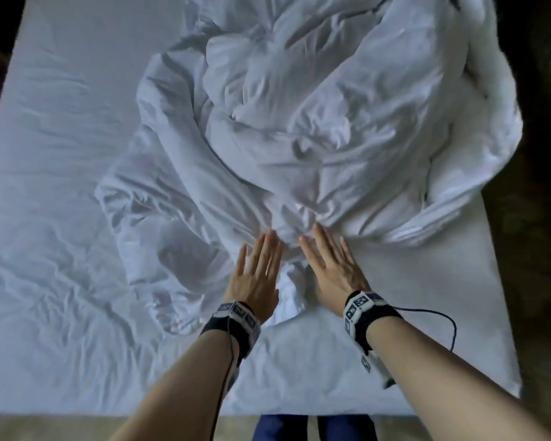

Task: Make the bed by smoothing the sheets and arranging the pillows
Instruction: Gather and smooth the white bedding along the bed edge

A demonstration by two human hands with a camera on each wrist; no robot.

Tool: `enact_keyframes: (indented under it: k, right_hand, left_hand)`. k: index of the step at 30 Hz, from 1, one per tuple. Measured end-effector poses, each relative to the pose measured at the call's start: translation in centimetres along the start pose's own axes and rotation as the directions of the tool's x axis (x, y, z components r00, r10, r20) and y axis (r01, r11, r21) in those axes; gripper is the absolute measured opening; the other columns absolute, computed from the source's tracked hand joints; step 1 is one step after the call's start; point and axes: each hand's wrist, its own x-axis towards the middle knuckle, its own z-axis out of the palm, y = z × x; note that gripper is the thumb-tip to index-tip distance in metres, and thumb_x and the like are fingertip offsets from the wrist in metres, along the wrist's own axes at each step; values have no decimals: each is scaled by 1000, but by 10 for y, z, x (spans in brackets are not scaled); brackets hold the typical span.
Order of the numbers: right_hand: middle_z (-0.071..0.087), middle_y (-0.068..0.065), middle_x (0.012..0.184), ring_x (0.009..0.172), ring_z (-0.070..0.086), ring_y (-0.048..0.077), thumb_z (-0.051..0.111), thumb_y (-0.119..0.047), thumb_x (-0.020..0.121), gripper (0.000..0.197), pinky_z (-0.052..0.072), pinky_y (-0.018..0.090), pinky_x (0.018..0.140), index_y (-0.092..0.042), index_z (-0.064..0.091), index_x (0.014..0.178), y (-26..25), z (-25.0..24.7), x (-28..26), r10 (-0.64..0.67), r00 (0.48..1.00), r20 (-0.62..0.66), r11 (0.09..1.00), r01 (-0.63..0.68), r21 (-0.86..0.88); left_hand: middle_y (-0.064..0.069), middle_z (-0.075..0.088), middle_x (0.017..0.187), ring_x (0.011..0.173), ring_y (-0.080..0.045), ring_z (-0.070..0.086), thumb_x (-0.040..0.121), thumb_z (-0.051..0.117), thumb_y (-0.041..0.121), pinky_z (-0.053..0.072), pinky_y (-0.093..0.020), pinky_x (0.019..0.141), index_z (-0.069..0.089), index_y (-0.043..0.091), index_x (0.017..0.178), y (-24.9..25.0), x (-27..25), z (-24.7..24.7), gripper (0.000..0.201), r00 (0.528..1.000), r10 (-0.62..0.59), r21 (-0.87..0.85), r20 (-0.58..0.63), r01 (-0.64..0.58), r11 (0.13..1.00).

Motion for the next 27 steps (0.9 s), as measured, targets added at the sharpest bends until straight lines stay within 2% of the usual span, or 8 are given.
enact_keyframes:
  k: [3, 8, 10, 13, 17, 20, 24, 27]
  right_hand:
    - [-6, 16, 162, 148, 13, 35, 65, -7, 71, 100, 8, 49, 119, -17, 13, 156, -11, 52, -18, -28, 999, 31, 1000, 28, -6]
    - [-17, 11, 161, 150, -5, 29, 67, -22, 71, 111, 7, 54, 119, -23, -7, 155, -24, 108, -21, -102, 986, 130, 994, 106, -25]
    - [-8, 10, 163, 150, -2, 30, 69, -27, 73, 110, 9, 55, 119, -23, -4, 155, -31, 122, -13, -105, 989, 106, 994, 106, -9]
    - [17, 14, 160, 146, 20, 35, 74, -35, 76, 97, 15, 57, 117, -21, 17, 153, -37, 138, 2, -53, 998, 38, 999, 53, -8]
    - [48, 14, 141, 130, 44, 38, 59, -35, 81, 46, 35, 58, 103, -16, 59, 123, -45, 141, 17, -15, 995, -100, 998, 22, 66]
    - [64, 9, 110, 108, 56, 35, 54, -19, 71, 27, 46, 46, 85, -14, 66, 94, -53, 127, 25, 2, 985, -172, 990, 22, 137]
    - [68, 12, 75, 80, 64, 34, 74, 1, 51, 42, 54, 35, 62, -6, 67, 92, -58, 108, 25, 20, 995, -100, 973, 3, 229]
    - [69, 20, 87, 86, 65, 36, 65, 3, 67, 54, 51, 37, 66, -1, 59, 121, -66, 76, 21, 46, 998, -34, 978, -38, 205]
  left_hand:
    - [-16, -19, 160, 149, -31, -12, 80, 64, 51, 2, -54, 119, -2, 6, 155, 4, -12, 39, 109, 995, 63, 43, 83, -67, 997]
    - [-18, -28, 156, 148, -35, -13, 76, 59, 69, 2, -57, 118, -9, 6, 154, 1, -23, 100, 121, 985, 40, 30, 171, -45, 999]
    - [-16, -23, 159, 149, -34, -8, 75, 58, 70, 7, -59, 117, -6, 7, 154, -5, -18, 118, 120, 991, 26, 0, 133, -27, 1000]
    - [-14, -13, 162, 150, -32, -4, 77, 51, 73, 10, -64, 114, 1, 8, 155, -14, -8, 132, 114, 992, 74, -3, 97, -74, 997]
    - [-7, 4, 163, 150, -28, 7, 84, 60, 50, 13, -66, 114, 13, 14, 156, -19, -5, 138, 93, 995, 100, -85, -2, -100, 991]
    - [-4, 19, 161, 147, -26, 24, 84, 63, 17, 28, -64, 109, 28, 17, 153, -22, -5, 136, 77, 993, 89, -142, -83, -100, 985]
    - [-2, 41, 151, 132, -28, 48, 88, 55, 4, 47, -50, 95, 44, 20, 143, -25, -3, 119, 58, 994, 48, -270, -100, -73, 960]
    - [-8, 64, 119, 99, -36, 64, 92, 45, 7, 50, -41, 77, 54, 14, 127, -19, -3, 88, 36, 999, -32, -341, 18, 36, 939]
